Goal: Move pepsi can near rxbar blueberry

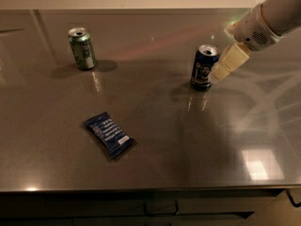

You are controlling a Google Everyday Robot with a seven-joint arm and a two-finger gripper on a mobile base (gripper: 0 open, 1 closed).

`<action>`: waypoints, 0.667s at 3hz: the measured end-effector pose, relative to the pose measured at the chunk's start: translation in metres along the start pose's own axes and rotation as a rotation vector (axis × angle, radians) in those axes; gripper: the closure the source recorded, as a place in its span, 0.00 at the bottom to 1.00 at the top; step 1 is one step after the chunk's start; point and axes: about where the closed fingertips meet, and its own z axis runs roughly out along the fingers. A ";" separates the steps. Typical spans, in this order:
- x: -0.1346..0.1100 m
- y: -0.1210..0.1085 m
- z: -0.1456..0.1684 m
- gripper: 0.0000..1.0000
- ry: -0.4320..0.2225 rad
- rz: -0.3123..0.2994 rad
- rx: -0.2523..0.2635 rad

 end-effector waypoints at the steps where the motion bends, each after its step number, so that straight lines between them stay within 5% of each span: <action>1: -0.006 0.001 0.013 0.00 -0.017 0.009 -0.027; 2: -0.008 0.003 0.023 0.00 -0.019 0.011 -0.053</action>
Offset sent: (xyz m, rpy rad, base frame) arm 0.0101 0.0221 -0.0186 0.0452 0.0570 0.0371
